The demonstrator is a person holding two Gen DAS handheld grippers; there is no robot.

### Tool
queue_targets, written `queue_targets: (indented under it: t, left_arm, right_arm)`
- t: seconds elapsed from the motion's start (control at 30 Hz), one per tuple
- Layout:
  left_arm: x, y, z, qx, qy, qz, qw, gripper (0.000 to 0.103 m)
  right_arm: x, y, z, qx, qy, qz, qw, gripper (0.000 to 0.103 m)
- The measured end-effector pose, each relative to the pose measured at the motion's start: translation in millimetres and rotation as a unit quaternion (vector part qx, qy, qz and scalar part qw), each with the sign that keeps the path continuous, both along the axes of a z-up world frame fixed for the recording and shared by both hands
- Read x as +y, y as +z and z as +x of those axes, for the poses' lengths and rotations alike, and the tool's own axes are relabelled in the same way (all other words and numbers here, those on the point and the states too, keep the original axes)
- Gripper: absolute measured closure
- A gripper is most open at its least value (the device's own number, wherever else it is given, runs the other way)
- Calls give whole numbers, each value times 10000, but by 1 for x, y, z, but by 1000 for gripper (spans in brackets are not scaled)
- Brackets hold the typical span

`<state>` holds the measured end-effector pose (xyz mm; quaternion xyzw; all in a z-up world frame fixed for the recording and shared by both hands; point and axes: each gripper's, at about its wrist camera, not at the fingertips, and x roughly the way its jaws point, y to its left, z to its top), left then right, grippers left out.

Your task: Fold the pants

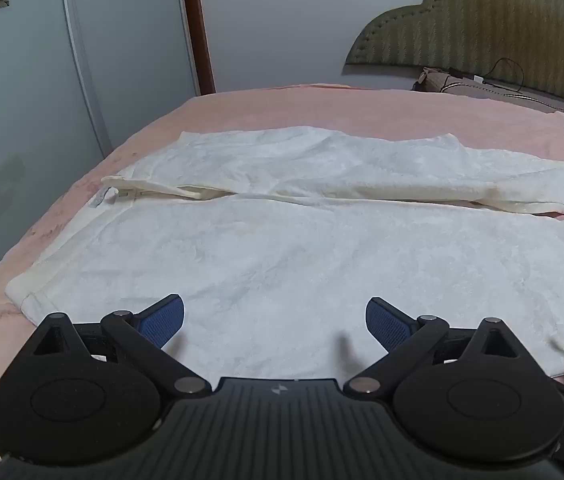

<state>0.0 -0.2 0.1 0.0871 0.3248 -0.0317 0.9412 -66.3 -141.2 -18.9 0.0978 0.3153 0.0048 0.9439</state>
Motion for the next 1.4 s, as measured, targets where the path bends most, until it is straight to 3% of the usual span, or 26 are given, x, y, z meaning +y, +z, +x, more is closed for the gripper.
queue_targets:
  t: [1.4]
  left_arm:
    - [0,-9,0,-90,-97,60,9999,6]
  right_arm:
    - [-2,-11,4,152,50,31,9999,0]
